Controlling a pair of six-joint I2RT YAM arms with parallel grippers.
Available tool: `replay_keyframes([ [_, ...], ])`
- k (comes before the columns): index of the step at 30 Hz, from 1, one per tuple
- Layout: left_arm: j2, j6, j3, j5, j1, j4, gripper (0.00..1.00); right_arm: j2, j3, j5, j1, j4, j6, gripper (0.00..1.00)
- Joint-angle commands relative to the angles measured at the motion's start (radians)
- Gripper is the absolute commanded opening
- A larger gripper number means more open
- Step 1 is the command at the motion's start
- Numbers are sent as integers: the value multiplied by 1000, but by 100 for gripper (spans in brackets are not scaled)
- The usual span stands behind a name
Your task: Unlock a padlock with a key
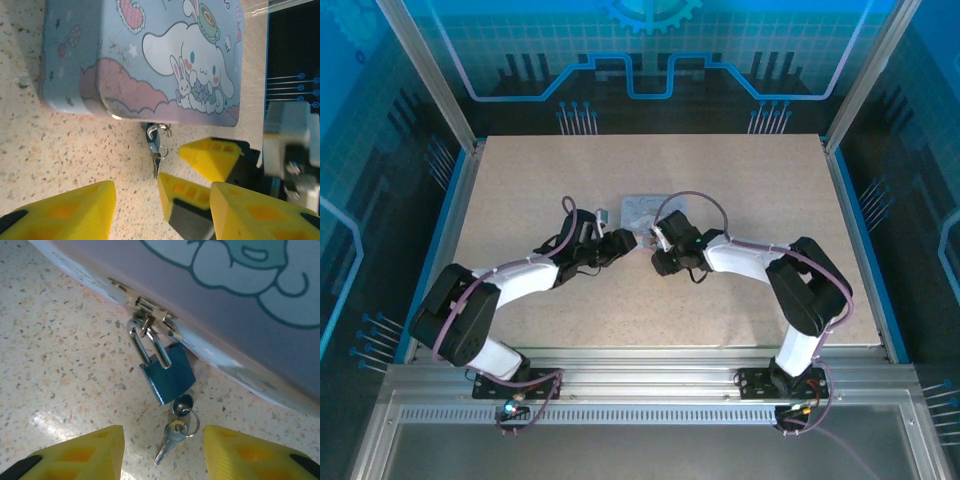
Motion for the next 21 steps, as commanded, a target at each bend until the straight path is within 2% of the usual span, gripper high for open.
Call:
replay_keyframes([
  [1, -54, -7, -37, 0, 7, -24, 55, 32, 34, 37, 13, -1, -20, 47],
  [14, -107, -20, -100, -7, 7, -33, 56, 107, 83, 64, 18, -2, -35, 44],
  [21, -102, -18, -92, -11, 7, -33, 56, 118, 78, 50, 21, -5, -42, 30],
])
